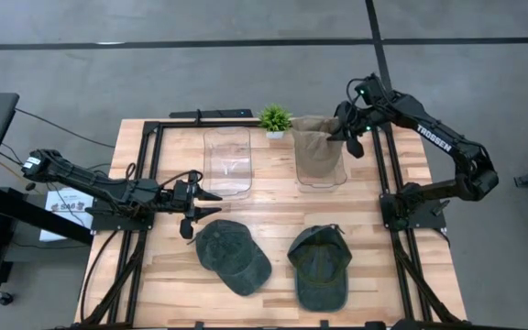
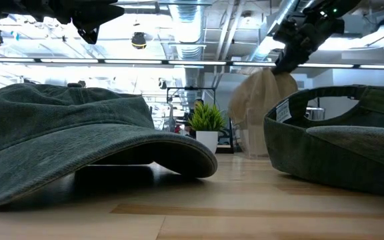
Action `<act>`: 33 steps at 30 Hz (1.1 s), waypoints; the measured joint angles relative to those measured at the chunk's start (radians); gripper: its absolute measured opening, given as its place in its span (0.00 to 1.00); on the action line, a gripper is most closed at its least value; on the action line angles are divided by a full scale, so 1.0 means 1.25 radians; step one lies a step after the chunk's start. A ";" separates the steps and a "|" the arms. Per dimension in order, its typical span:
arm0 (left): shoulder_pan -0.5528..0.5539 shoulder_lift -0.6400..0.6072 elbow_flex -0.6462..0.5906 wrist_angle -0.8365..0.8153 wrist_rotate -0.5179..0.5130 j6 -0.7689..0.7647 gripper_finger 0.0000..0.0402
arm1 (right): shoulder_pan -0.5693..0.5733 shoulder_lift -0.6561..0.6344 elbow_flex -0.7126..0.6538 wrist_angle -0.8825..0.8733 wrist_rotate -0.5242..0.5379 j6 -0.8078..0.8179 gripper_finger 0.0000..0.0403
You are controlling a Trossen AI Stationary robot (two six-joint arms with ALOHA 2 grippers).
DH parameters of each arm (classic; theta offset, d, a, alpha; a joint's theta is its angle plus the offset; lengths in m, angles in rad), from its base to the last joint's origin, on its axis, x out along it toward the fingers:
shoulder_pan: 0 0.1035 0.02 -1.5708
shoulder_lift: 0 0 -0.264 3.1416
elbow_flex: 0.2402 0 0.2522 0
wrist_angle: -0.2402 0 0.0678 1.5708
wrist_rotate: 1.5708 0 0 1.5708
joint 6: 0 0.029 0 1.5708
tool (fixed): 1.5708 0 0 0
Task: Pick & Place hat
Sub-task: Put the brown cap into the right transparent bin
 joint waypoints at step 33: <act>0.000 0.000 0.000 0.000 0.000 0.000 0.33 | 0.015 0.000 -0.046 0.037 0.102 0.069 0.30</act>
